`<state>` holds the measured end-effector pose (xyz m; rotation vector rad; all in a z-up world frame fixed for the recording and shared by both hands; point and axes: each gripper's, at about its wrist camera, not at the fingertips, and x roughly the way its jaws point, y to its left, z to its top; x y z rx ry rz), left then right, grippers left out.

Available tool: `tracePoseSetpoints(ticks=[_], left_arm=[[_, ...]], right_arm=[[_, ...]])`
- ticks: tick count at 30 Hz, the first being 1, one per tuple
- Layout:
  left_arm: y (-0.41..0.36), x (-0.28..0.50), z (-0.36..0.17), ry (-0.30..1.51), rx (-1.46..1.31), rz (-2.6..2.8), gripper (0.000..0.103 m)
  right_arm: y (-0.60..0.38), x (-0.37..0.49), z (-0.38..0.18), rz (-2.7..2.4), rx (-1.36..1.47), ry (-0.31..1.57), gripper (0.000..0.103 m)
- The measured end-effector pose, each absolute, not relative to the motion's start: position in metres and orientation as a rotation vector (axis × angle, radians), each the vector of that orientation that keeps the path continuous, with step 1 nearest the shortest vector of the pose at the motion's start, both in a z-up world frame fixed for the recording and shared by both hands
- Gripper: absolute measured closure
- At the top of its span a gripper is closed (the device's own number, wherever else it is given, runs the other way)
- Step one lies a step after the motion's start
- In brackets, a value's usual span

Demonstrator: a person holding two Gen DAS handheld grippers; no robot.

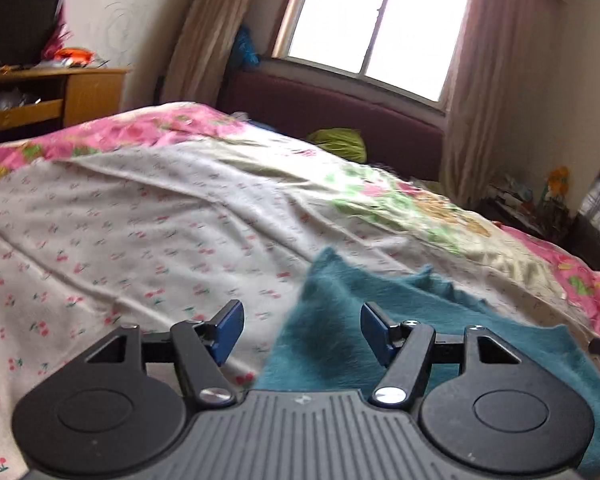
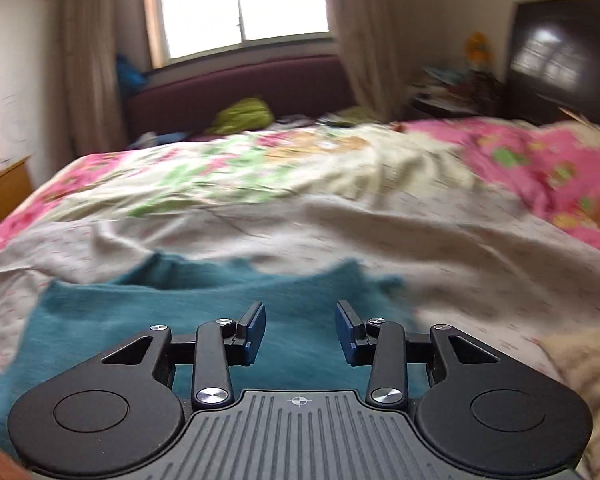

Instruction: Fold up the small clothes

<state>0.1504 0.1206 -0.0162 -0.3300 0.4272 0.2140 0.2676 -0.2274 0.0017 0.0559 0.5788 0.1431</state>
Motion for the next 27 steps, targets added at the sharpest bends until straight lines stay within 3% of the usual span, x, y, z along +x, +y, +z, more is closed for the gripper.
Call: tracePoseSetpoints(ticks=[6, 16, 27], left_arm=[[0.069, 0.186, -0.041, 0.641, -0.222, 0.125, 0.028], [0.015, 0.19, -0.022, 0.586, -0.068, 0.159, 0.028], [-0.039, 0.216, -0.032, 0.647, -0.057, 0.09, 0.028]], right_arm=[[-0.281, 0.271, -0.051, 0.024, 0.16, 0.697, 0.065], [-0.333, 0.263, -0.077, 0.197, 0.531, 0.689, 0.058], [-0.35, 0.267, -0.085, 0.332, 0.616, 0.765, 0.053]])
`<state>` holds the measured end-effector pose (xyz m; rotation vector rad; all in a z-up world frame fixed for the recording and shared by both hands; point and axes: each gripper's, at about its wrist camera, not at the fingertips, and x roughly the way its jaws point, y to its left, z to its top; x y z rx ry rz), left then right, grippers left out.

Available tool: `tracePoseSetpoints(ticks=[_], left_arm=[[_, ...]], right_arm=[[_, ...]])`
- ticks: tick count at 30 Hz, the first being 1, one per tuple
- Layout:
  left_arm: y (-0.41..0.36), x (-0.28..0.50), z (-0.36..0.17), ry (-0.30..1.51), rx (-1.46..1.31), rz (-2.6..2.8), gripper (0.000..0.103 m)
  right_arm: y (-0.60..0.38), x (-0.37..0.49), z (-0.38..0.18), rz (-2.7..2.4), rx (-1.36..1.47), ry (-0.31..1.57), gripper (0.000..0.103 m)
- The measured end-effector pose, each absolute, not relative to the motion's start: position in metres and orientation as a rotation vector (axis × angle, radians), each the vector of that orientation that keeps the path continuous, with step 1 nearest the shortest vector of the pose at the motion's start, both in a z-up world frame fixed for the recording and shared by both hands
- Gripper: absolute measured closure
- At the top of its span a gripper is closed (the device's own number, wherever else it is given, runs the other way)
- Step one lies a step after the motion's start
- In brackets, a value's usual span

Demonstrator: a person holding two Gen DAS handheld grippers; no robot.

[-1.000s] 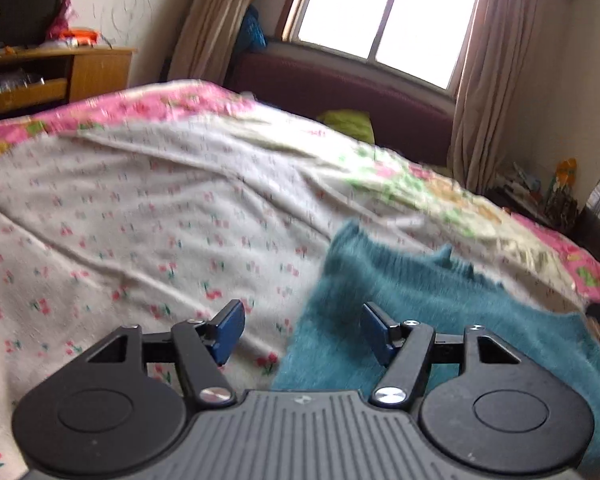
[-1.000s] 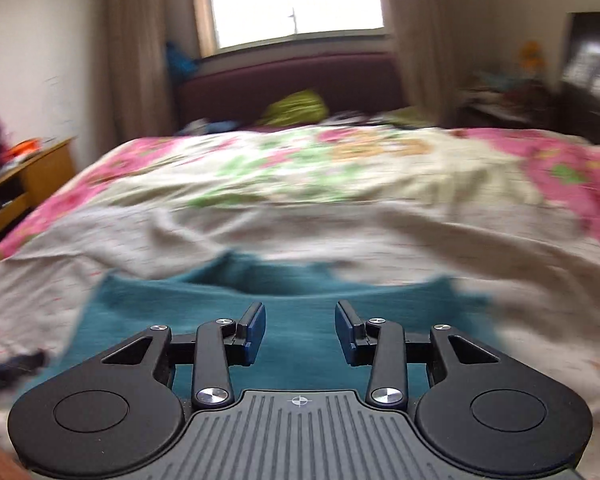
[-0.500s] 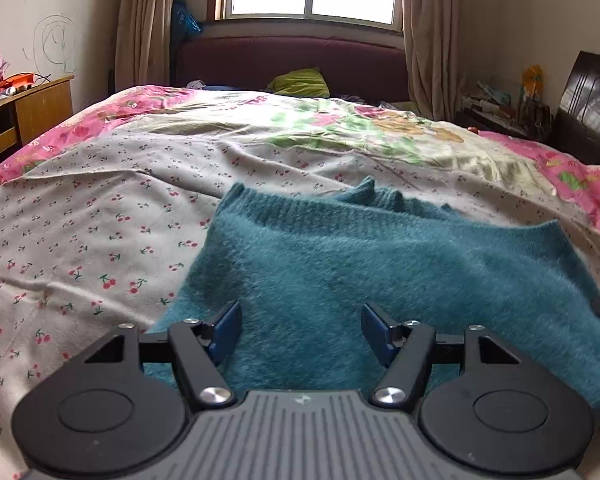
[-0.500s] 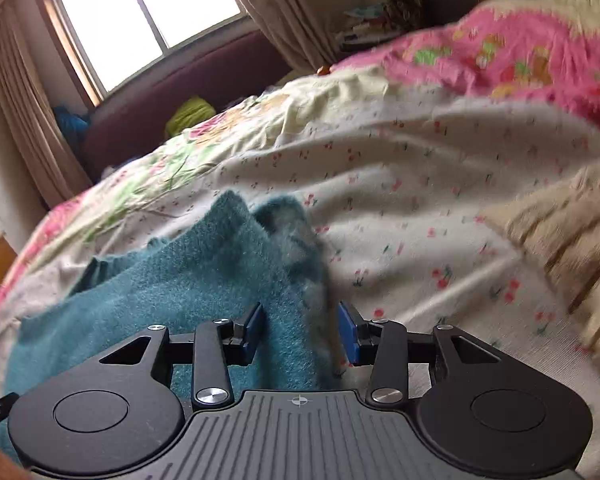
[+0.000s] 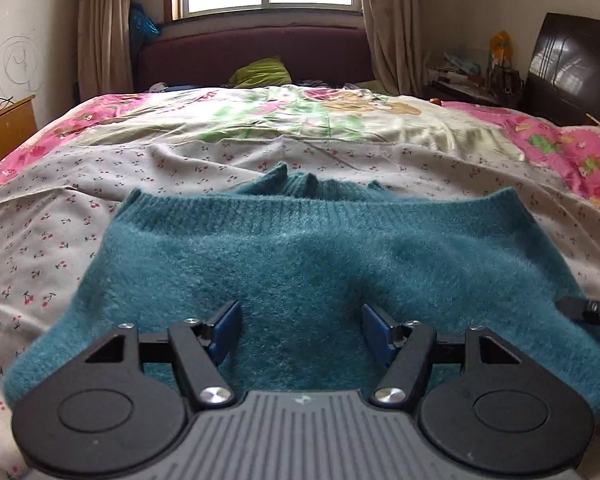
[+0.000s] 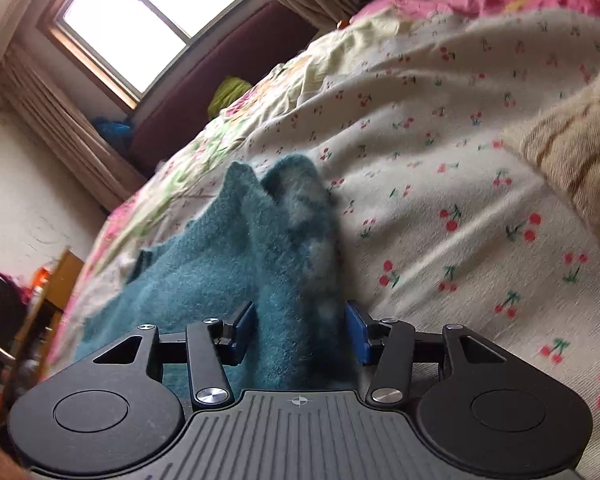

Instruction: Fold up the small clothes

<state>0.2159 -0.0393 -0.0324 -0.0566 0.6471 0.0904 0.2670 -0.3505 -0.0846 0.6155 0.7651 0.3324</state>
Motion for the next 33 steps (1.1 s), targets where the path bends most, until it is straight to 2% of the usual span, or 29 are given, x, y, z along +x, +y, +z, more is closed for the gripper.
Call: tracePoseSetpoints(ticks=[5, 10, 16, 18, 20, 26, 30, 33], left_arm=[[-0.075, 0.239, -0.017, 0.586, 0.025, -0.002, 0.027], [-0.086, 0.273, -0.047, 0.677, 0.002, -0.003, 0.024], [-0.091, 0.249, -0.029, 0.611, 0.038, -0.026, 0.025], [-0.093, 0.25, -0.043, 0.659, 0.074, -0.014, 0.023], [-0.094, 0.246, -0.053, 0.624, 0.11, -0.026, 0.021], [-0.077, 0.222, -0.028, 0.584, 0.048, -0.068, 0.022], [-0.064, 0.209, -0.051, 0.612, 0.068, -0.075, 0.02], [-0.062, 0.2, -0.047, 0.589, 0.052, -0.079, 0.021]], right_arm=[[-0.354, 0.269, -0.091, 0.385, 0.642, 0.779, 0.052], [-0.363, 0.272, -0.102, 0.428, 0.731, 0.786, 0.052], [-0.371, 0.271, -0.099, 0.427, 0.744, 0.805, 0.055], [-0.367, 0.269, -0.099, 0.408, 0.713, 0.804, 0.055], [-0.361, 0.265, -0.097, 0.398, 0.68, 0.802, 0.055], [-0.374, 0.251, -0.087, 0.352, 0.723, 0.837, 0.054], [-0.379, 0.23, -0.094, 0.364, 0.758, 0.875, 0.054], [-0.375, 0.229, -0.094, 0.365, 0.753, 0.888, 0.054]])
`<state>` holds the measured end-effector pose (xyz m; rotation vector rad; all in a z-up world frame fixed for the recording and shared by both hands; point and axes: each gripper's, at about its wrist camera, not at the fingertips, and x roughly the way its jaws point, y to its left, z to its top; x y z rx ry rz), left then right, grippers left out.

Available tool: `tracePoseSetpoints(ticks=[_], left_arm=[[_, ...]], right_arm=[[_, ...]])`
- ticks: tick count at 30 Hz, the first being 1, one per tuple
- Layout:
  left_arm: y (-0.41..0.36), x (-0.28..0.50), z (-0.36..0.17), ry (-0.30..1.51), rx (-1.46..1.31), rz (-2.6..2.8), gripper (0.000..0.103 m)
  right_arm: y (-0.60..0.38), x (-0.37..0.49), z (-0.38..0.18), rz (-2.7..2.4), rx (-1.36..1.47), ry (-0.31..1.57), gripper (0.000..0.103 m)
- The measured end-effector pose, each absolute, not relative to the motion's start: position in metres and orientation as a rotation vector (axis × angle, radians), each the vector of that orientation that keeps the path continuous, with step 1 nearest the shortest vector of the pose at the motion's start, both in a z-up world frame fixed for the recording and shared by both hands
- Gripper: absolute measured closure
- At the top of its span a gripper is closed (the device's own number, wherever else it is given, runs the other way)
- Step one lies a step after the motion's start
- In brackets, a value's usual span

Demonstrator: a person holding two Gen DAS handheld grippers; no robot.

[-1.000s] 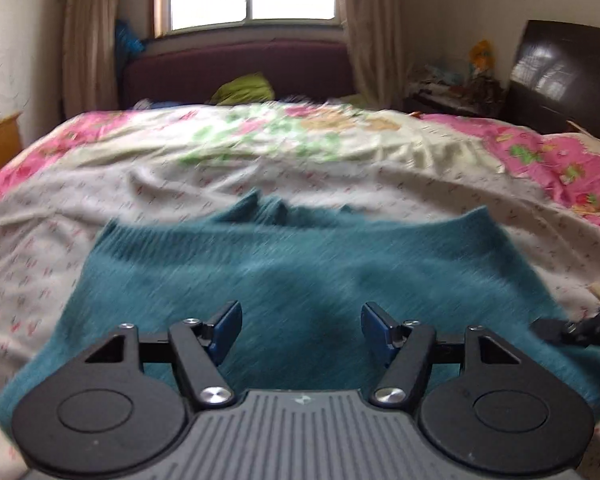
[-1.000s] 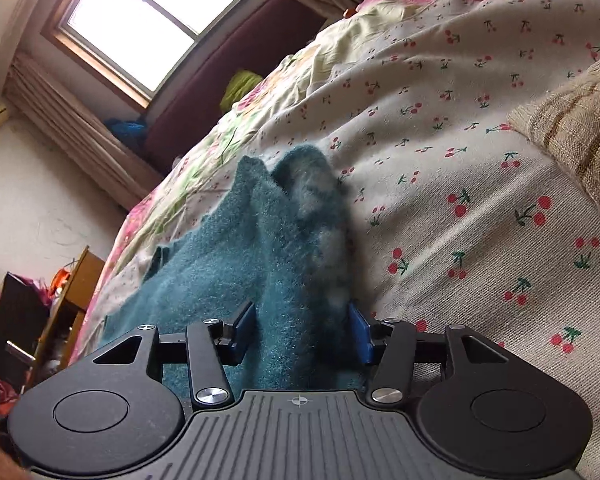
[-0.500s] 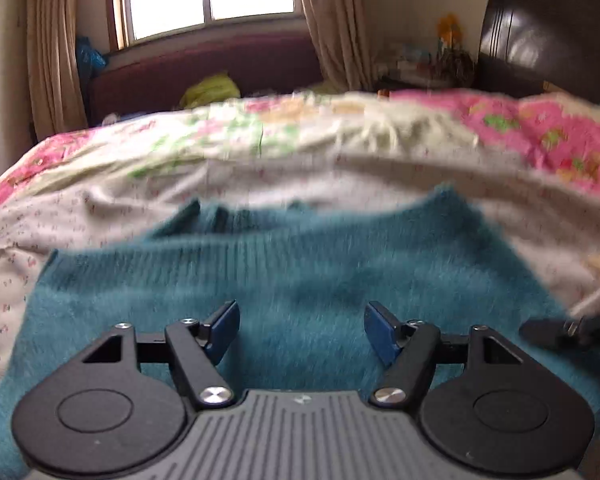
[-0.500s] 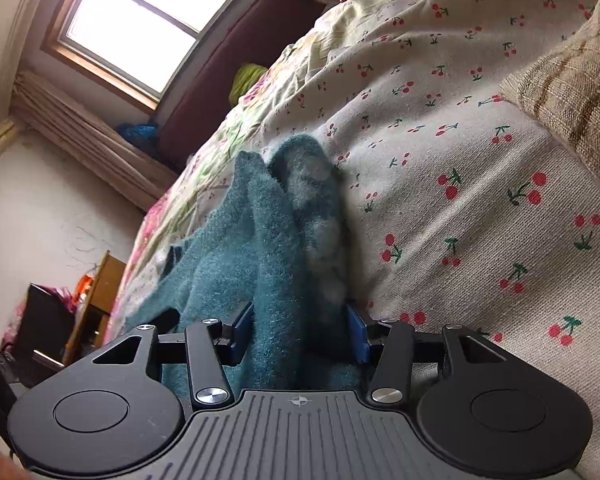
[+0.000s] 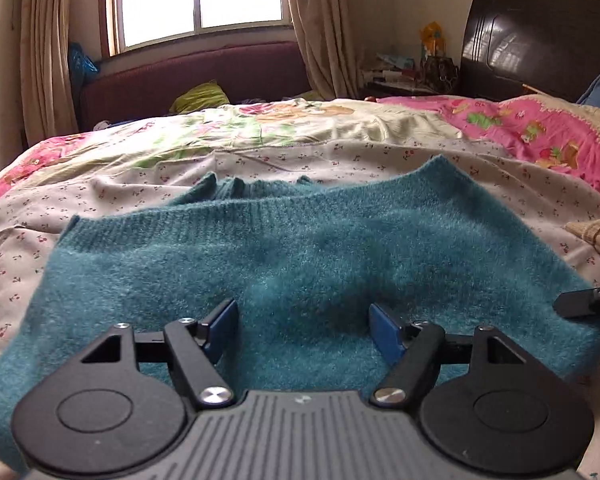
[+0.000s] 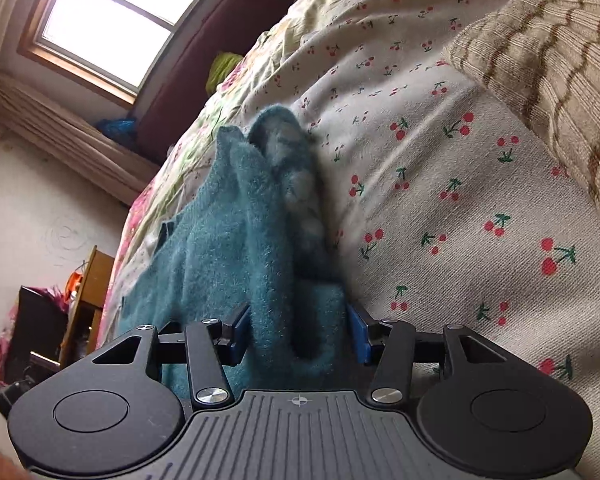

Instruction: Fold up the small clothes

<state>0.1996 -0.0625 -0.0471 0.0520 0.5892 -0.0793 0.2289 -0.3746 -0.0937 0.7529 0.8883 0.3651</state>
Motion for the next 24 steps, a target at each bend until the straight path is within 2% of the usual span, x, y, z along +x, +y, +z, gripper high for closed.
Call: tracePoseSetpoints(ticks=[6, 10, 12, 14, 16, 18, 21, 24], left_arm=[[-0.044, 0.202, -0.042, 0.597, -0.05, -0.087, 0.021], [-0.035, 0.198, -0.03, 0.532, -0.076, -0.044, 0.021], [-0.031, 0.204, -0.029, 0.504, -0.076, 0.006, 0.021], [-0.033, 0.218, -0.042, 0.561, -0.028, 0.05, 0.021], [-0.037, 0.224, -0.061, 0.59, 0.021, 0.048, 0.02], [-0.04, 0.22, -0.058, 0.567, 0.043, 0.045, 0.023], [-0.029, 0.211, -0.044, 0.504, -0.039, 0.016, 0.025], [-0.023, 0.216, -0.059, 0.583, 0.013, 0.014, 0.024]], right_arm=[[-0.355, 0.25, -0.107, 0.417, 0.842, 0.883, 0.052], [-0.341, 0.255, -0.111, 0.4, 0.934, 0.845, 0.052], [-0.331, 0.252, -0.107, 0.367, 0.895, 0.818, 0.061], [-0.33, 0.249, -0.102, 0.345, 0.877, 0.813, 0.077], [-0.337, 0.246, -0.094, 0.35, 0.931, 0.793, 0.084], [-0.341, 0.242, -0.081, 0.361, 0.96, 0.763, 0.086], [-0.327, 0.24, -0.06, 0.328, 0.831, 0.741, 0.086], [-0.304, 0.239, -0.034, 0.309, 0.703, 0.713, 0.086]])
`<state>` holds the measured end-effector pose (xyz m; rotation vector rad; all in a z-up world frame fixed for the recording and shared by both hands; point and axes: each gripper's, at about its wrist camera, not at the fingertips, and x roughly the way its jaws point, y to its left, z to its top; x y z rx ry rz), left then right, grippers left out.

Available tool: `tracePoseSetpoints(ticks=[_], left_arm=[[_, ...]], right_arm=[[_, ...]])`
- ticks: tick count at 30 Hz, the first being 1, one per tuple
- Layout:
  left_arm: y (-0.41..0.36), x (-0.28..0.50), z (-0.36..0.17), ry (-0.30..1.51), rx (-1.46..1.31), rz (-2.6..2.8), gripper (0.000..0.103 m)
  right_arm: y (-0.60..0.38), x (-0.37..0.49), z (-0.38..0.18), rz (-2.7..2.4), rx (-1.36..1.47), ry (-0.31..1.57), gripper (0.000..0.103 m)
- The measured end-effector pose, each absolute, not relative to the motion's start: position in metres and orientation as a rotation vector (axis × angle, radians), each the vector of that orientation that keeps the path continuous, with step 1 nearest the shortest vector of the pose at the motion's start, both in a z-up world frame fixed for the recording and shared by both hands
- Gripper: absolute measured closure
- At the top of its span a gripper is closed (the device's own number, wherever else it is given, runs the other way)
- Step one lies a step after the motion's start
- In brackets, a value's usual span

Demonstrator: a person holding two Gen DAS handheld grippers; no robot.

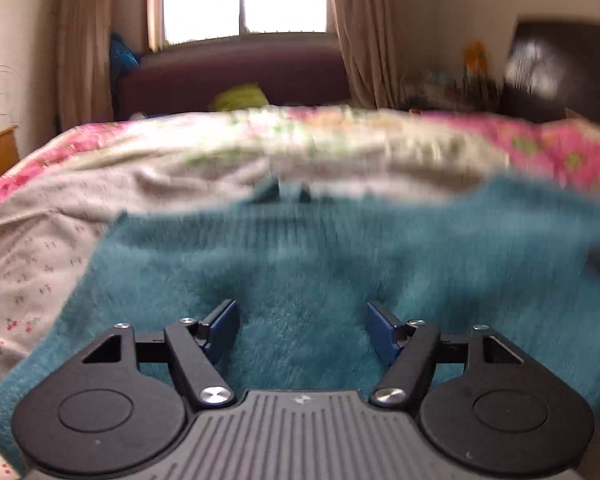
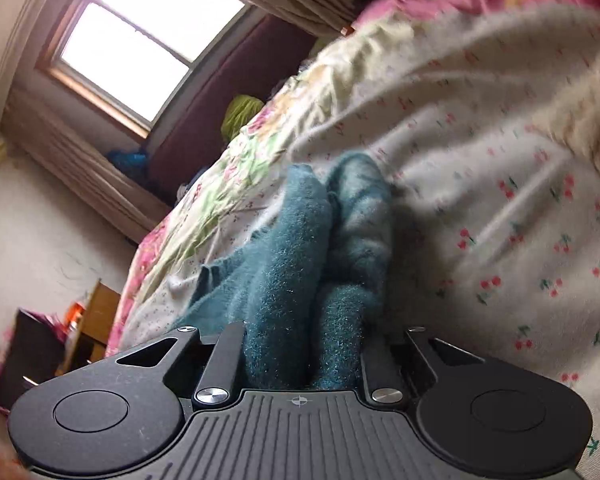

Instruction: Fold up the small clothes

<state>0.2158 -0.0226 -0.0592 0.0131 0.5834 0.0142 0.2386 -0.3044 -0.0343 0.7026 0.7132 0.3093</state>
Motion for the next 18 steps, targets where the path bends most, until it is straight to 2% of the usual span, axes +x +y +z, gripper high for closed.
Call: tracePoseSetpoints(ticks=[5, 10, 18], left_arm=[[0.012, 0.195, -0.037, 0.592, -0.108, 0.012, 0.025], [0.046, 0.178, -0.042, 0.618, -0.202, 0.019, 0.027], [0.094, 0.143, -0.038, 0.672, -0.393, -0.006, 0.03]], right_arm=[[-0.25, 0.234, 0.022, 0.33, 0.49, 0.632, 0.086], [-0.163, 0.226, 0.058, 0.423, 0.256, 0.575, 0.086], [-0.022, 0.212, 0.03, 0.608, -0.113, 0.626, 0.086]])
